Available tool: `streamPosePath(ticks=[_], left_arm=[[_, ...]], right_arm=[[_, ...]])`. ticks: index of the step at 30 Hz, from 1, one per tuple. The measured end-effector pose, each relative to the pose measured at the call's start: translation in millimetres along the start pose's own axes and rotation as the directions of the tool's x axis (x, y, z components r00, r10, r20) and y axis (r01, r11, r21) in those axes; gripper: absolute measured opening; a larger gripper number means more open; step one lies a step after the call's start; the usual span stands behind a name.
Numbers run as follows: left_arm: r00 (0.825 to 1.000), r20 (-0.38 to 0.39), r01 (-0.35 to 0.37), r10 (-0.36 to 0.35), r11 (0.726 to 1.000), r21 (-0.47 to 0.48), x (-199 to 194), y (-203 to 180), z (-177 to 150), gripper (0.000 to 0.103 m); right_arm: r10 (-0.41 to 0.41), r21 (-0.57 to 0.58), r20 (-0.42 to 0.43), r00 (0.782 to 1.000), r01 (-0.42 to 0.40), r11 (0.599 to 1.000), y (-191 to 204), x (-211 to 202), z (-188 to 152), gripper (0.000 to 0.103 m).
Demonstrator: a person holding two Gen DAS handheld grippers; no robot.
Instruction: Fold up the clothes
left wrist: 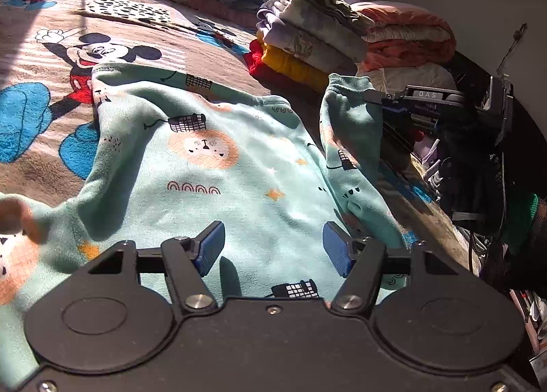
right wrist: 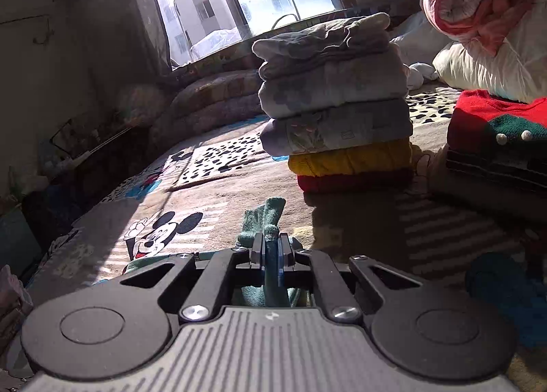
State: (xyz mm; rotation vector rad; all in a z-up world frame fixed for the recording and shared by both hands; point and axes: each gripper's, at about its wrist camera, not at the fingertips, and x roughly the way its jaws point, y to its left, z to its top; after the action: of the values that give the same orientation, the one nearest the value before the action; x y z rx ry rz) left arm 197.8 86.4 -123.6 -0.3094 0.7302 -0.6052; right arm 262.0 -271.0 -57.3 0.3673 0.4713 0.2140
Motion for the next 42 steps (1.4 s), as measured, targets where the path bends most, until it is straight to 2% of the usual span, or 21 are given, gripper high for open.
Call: streamPosePath(ticks=[6,10,14,18,21,25,28,30,37,40,41,42], left_arm=[[1.000,0.003,0.015,-0.015,0.999,0.036,0,-12,-7,0.063],[1.000,-0.002,0.025,-0.025,0.998,0.065,3,-23,-12,0.064],[0.999,-0.008,0.041,-0.041,0.994,0.106,5,-38,-17,0.064],[0.998,-0.020,0.058,-0.055,0.986,0.156,10,-54,-24,0.064],[0.997,-0.035,0.068,-0.062,0.980,0.187,15,-65,-29,0.064],[0.997,-0.059,0.068,-0.055,0.969,0.239,24,-79,-37,0.064],[0.997,-0.072,0.060,-0.042,0.959,0.278,30,-88,-42,0.064],[0.998,-0.054,0.047,-0.032,0.950,0.308,31,-96,-45,0.064],[0.997,0.051,0.035,-0.056,0.937,0.348,40,-131,-50,0.061],[1.000,0.010,0.008,-0.013,0.923,0.384,57,-147,-62,0.056],[0.999,-0.033,-0.002,0.017,0.909,0.417,64,-152,-69,0.055],[0.995,-0.074,-0.021,0.065,0.874,0.485,73,-159,-81,0.053]], right_arm=[[-0.078,0.167,0.133,0.988,0.055,0.984,-35,-75,-1,0.008],[-0.131,0.270,0.160,0.978,0.084,0.959,-58,-106,-11,0.008],[-0.174,0.385,0.163,0.971,0.100,0.918,-82,-130,-26,0.008],[-0.203,0.477,0.158,0.966,0.105,0.873,-106,-149,-48,0.008],[-0.227,0.559,0.155,0.961,0.104,0.823,-131,-162,-66,0.008],[-0.303,0.603,0.057,0.951,0.209,0.770,-174,-149,-89,0.008],[-0.287,0.652,-0.013,0.958,0.226,0.723,-208,-134,-108,0.008],[-0.296,0.611,-0.042,0.954,0.259,0.748,-212,-126,-112,0.009],[-0.263,0.609,-0.020,0.965,0.221,0.762,-220,-124,-116,0.008],[-0.262,0.595,-0.033,0.965,0.230,0.770,-221,-122,-114,0.008],[-0.263,0.590,-0.037,0.964,0.233,0.773,-222,-121,-113,0.008],[-0.264,0.584,-0.040,0.964,0.237,0.776,-222,-120,-112,0.008]])
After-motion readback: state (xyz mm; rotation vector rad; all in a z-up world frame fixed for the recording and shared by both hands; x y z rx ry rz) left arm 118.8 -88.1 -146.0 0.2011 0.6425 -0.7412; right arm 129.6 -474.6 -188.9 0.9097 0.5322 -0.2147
